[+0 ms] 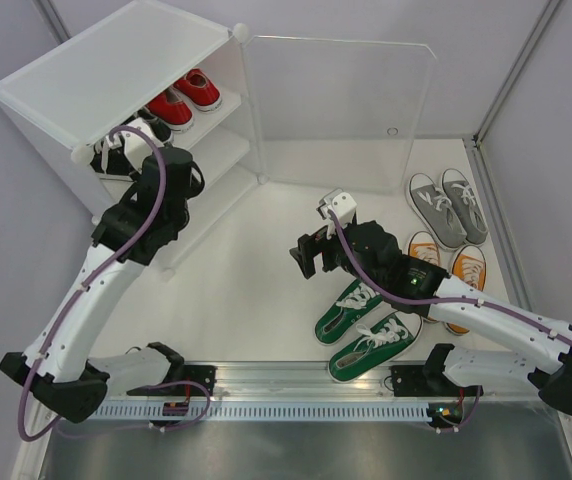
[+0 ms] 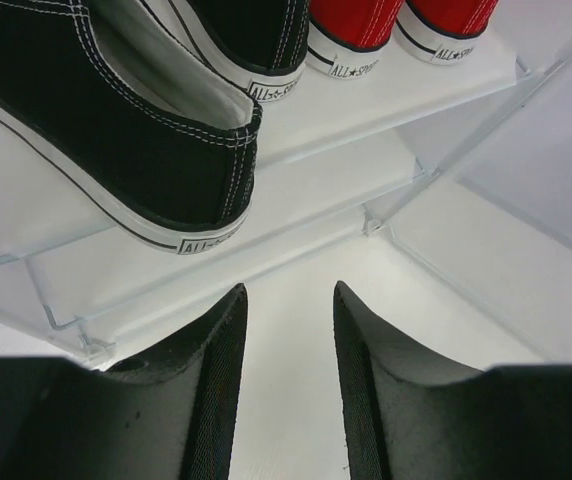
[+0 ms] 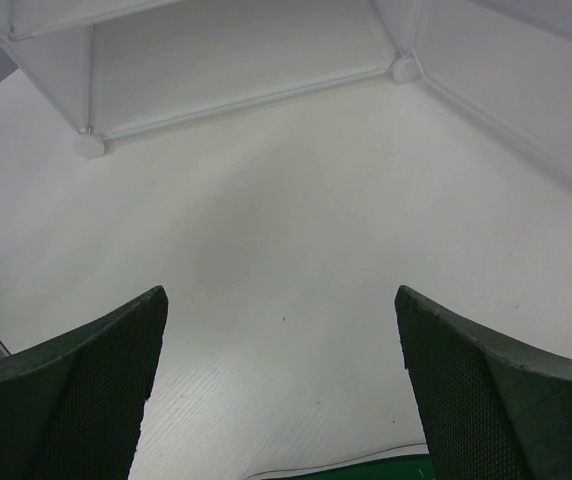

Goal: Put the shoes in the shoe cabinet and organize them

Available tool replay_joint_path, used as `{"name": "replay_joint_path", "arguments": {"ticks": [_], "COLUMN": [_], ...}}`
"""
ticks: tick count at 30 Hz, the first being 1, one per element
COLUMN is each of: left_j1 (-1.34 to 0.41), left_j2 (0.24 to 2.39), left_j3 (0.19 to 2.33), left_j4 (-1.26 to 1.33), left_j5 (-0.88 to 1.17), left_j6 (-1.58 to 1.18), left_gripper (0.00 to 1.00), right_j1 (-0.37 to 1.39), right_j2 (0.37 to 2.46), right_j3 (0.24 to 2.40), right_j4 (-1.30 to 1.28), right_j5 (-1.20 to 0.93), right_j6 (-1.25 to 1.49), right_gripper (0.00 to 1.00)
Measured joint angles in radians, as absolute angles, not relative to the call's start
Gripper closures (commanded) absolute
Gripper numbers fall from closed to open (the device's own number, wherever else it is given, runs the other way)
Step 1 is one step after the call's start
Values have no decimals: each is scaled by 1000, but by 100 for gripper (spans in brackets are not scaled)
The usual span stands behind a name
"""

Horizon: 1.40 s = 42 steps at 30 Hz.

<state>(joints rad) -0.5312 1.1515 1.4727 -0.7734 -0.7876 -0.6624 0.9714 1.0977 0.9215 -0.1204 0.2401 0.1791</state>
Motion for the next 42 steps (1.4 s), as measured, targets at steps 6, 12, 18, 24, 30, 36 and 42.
{"name": "replay_joint_path", "arguments": {"ticks": [6,12,18,24,30,36,42], "left_j1": [-476,-444,-390,-364,-344,-342,-344], "left_j2": [1223,1262,1265,1269,1309,1315,1258], "left_j3": [1488,1488,1486,1482,1482,1478,1470], "left_j4": [-756,-693,-660,-649,-631,-620,-619], "left_j5": [-783,-801,-822,-865,-861,-828,-766], "left_j6": [-617,-534,-496,-479,-467,-464,-465], "left_gripper": [56,57,57,57,54,38,34], "right_j1": [971,971,971,971,971,971,971], "right_j2": [1099,1099,1100,1110,1110,1110,1110], "right_j3": [921,921,913,907,905,905,905], "right_j4": [-120,-120,-113,-113,-112,-112,-113], "right_j5": [240,236,233,233,233,233,232], "right_j6": [179,179,179,179,179,179,179], "right_gripper": [2,2,2,2,2,2,2]}}
